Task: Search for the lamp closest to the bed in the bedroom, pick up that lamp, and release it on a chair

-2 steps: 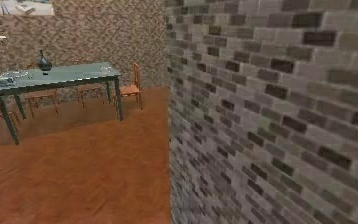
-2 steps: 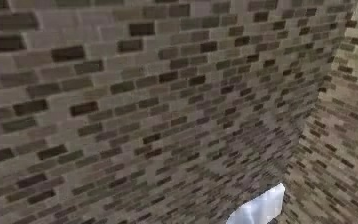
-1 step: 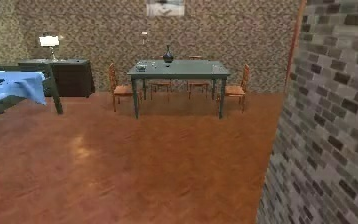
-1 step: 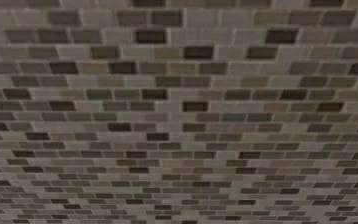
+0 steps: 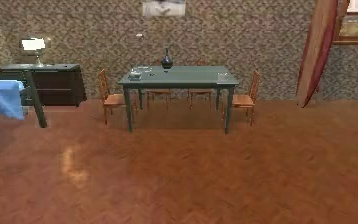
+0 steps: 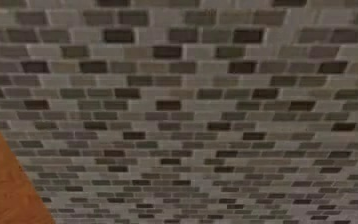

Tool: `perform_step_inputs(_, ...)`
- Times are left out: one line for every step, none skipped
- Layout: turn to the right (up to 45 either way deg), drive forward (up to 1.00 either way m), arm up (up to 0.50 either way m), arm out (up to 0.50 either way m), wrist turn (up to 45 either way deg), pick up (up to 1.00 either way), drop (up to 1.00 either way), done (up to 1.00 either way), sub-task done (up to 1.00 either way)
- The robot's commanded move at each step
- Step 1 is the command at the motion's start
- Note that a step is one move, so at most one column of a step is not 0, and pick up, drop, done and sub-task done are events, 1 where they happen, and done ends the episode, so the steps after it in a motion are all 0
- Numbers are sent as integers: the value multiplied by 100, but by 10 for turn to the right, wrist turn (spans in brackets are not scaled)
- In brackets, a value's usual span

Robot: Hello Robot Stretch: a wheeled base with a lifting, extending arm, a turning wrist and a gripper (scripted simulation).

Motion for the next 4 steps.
perform_step_inputs(-420, 0, 0, 0, 0, 0, 0, 0, 0)
perform_step_inputs(0, 35, 0, 0, 0, 0, 0, 0, 0)
perform_step_inputs(-180, 0, 0, 0, 0, 0, 0, 0, 0)
perform_step_inputs(0, 100, 0, 0, 0, 0, 0, 0, 0)
